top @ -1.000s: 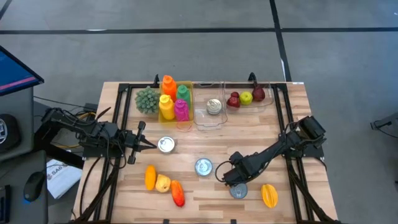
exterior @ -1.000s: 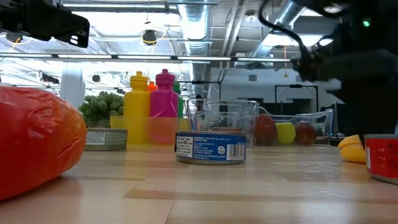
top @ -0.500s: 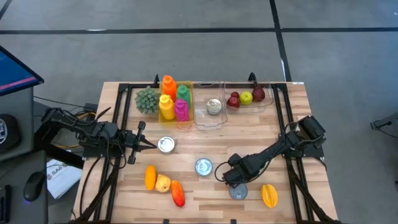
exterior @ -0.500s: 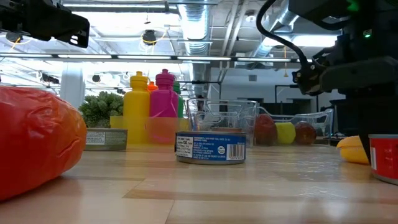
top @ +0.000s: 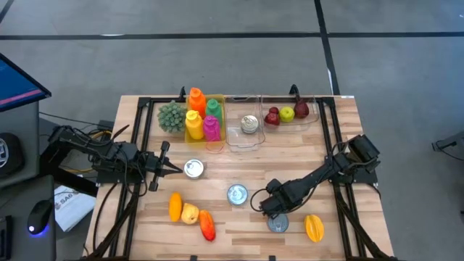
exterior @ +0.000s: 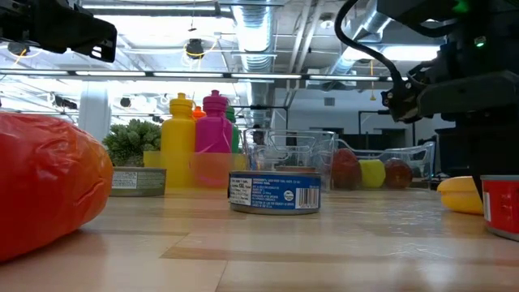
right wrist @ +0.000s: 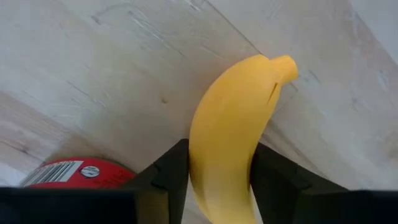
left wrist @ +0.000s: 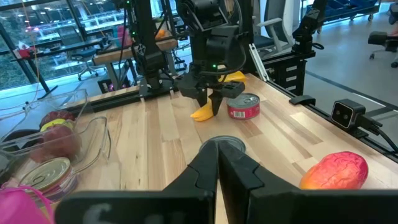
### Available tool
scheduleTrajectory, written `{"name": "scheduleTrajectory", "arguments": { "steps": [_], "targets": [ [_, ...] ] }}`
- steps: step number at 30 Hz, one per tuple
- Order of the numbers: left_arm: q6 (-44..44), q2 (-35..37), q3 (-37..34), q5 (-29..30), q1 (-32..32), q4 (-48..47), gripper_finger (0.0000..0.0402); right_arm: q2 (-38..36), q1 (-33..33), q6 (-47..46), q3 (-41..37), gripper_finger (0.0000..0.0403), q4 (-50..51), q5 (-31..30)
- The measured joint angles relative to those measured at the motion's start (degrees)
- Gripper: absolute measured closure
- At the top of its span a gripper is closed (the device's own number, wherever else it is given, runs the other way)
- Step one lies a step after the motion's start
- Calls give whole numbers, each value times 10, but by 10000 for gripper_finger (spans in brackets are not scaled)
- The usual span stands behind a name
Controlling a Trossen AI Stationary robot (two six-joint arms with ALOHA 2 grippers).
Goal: Pick & Place Food Item
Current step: Put the yellow banana into the right transparent bin
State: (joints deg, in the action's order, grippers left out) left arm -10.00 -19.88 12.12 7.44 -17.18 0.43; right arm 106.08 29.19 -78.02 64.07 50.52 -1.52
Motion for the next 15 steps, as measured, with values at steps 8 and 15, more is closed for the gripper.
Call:
{"name": "scheduleTrajectory", "arguments": {
  "steps": [8,15],
  "targets": [
    [0,0,0,0,0,0,399,0,0,0,0,242,0,0],
    [0,0,0,0,0,0,399,0,0,0,0,252,0,-1]
  ]
}}
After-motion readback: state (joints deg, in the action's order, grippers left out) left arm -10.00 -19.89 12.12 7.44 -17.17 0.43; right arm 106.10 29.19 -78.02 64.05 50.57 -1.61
